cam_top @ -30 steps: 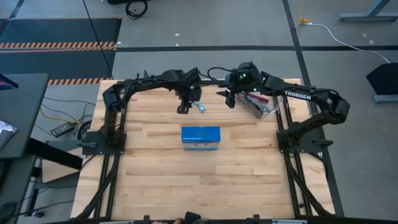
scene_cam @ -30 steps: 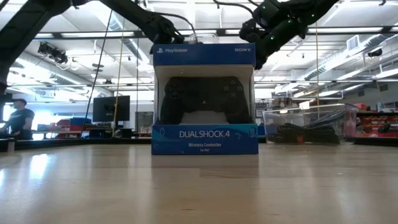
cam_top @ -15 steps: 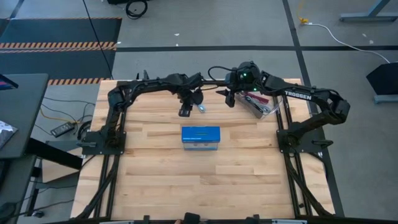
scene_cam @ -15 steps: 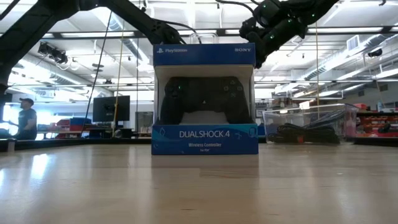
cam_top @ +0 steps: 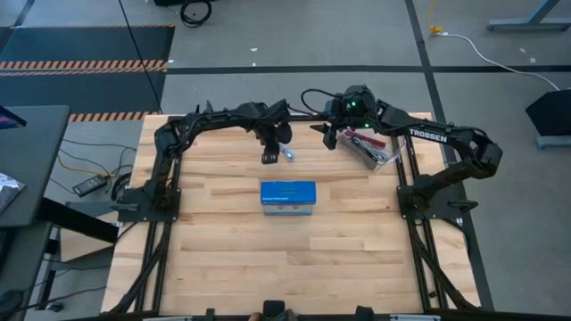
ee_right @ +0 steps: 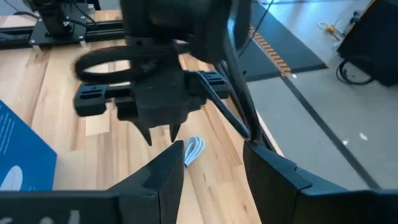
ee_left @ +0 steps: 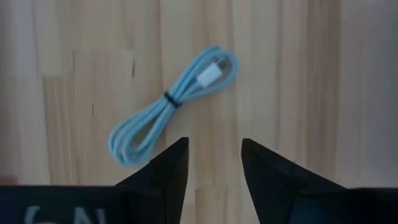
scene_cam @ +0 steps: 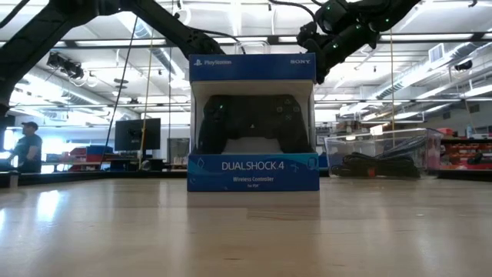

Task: Pick and place USB-C Cables
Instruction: Put the blue charger cable into the container

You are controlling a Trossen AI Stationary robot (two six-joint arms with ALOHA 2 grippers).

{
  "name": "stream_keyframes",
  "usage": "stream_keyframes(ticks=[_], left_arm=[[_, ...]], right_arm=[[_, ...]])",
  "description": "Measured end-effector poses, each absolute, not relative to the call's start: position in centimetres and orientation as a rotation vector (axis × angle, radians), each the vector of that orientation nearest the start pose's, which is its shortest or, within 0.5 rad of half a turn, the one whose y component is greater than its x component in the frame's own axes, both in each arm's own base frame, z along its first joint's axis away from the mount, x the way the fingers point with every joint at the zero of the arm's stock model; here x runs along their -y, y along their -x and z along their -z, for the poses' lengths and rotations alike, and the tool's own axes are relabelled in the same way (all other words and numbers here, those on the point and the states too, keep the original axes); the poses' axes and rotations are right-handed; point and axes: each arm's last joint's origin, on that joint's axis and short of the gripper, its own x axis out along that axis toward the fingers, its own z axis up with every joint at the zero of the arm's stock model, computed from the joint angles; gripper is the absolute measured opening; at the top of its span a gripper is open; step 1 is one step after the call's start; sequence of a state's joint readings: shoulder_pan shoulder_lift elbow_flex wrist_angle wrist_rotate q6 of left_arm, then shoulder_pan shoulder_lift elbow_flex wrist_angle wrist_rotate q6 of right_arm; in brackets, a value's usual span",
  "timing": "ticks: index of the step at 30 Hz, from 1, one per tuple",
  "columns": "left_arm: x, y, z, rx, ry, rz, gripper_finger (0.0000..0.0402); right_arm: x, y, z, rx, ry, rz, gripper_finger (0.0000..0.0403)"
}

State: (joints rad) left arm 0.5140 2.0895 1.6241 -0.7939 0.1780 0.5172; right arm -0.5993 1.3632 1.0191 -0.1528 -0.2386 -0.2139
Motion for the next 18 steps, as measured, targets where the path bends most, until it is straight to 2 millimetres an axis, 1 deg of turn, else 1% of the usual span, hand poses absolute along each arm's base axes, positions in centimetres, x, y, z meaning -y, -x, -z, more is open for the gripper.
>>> stream_keyframes(ticks=[4,7,9,12,14,16,18], left_arm=[[-20.9,-37.3,-18.6,-1.195,-0.020,0.013,0.0155],[-21.9,-36.6,-18.5,-1.197,0.010,0.000,0.0155],[-23.0,-35.8,-18.6,-1.158,0.088,0.024,0.0152],[-24.7,-34.4,-18.9,-1.046,0.258,0.095,0.0144],[-25.6,-33.5,-19.1,-1.023,0.315,0.080,0.0136],[-25.9,-33.1,-19.9,-1.019,0.290,0.037,0.0126],[-25.8,-32.7,-21.6,-0.988,0.249,0.013,0.0116]], right_arm=[[16.7,-24.7,-28.5,-0.536,-0.060,0.320,0.0171],[16.8,-24.2,-28.0,-0.596,-0.109,0.329,0.0171],[16.9,-24.0,-27.9,-0.603,-0.144,0.344,0.0171],[17.0,-23.9,-27.8,-0.604,-0.165,0.361,0.0171],[17.0,-23.9,-27.8,-0.609,-0.147,0.367,0.0171],[16.9,-24.0,-27.8,-0.617,-0.125,0.385,0.0171],[16.9,-24.0,-27.8,-0.620,-0.125,0.402,0.0171]])
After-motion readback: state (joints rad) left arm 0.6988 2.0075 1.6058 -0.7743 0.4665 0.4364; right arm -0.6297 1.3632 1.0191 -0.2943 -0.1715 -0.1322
